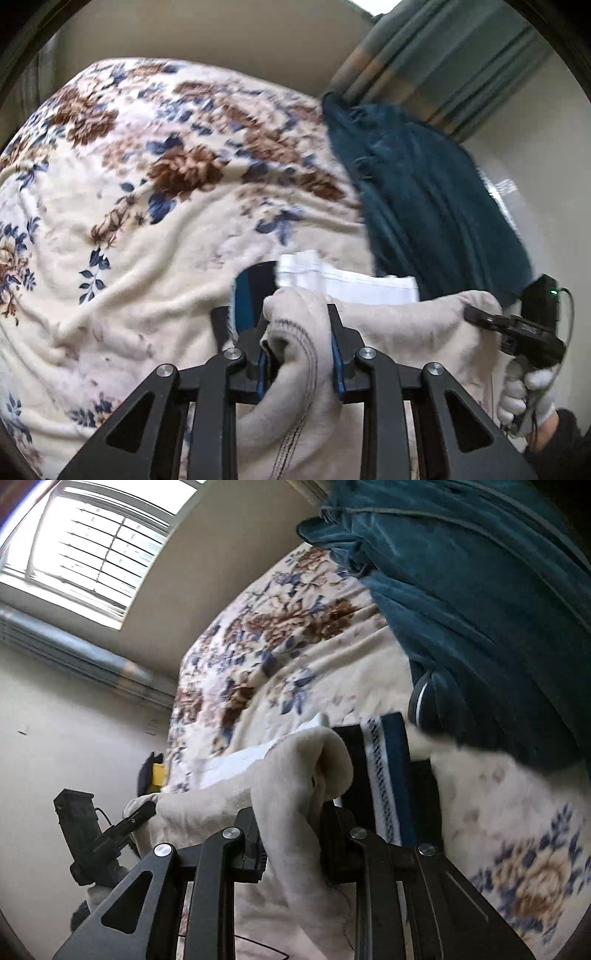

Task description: Fold small clothes

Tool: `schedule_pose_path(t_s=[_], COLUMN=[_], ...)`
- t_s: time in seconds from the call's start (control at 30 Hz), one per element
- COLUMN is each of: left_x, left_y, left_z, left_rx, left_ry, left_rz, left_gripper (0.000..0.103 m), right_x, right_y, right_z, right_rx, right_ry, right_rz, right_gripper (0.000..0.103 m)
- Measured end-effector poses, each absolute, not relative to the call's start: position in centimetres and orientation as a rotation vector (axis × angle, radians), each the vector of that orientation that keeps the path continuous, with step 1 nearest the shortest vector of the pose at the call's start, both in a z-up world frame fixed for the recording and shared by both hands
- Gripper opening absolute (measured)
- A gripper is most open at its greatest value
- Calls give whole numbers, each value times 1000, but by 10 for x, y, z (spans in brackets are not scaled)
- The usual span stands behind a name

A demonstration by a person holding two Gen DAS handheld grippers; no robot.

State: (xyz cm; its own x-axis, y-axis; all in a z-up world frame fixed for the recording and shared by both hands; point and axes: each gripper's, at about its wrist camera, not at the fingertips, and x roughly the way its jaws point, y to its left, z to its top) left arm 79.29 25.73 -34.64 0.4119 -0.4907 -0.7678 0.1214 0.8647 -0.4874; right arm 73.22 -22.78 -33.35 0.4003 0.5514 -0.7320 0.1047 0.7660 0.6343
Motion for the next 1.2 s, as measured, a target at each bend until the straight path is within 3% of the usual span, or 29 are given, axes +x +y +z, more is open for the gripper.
schedule_pose_path(t_s=[0.13,0.2,0.27,0.33,0.4,0.57,0.6,0.9,1.2], left_x=[809,810,805,799,787,734,717,628,546], left_y=[259,262,260,255,250,230,224,184,169], left_z=[-368,-369,-361,-352,-342,-314,-307,-272,-195], left_rx=[-405,-425,-373,-281,-222,-60,-59,-34,-35], left_ry=[1147,1170,1181,1181,1170,1105,1089,1072,1004], left_rz=[-346,-325,-253,-197,-167,-52,-53,-31,-47], left_gripper=[30,35,50,87,95,96,96,96,96], right_x=[756,761,760,752,739,686,675,589,493], right_y=[-225,-226,-222,-219,-211,-183,-179,-144,-121], right_z=[-353,-359,-358,-346,-328,-296,-292,-257,-165], right_rx=[619,579,526,458,355,191,163,41,1], right_ry=[1175,1199,1224,1215,1185,1139,1132,1122,1026], right_rz=[265,242,200,132,72,-33,-58,-133,-135], right_gripper=[24,33,46,51,68,101,103,103,103])
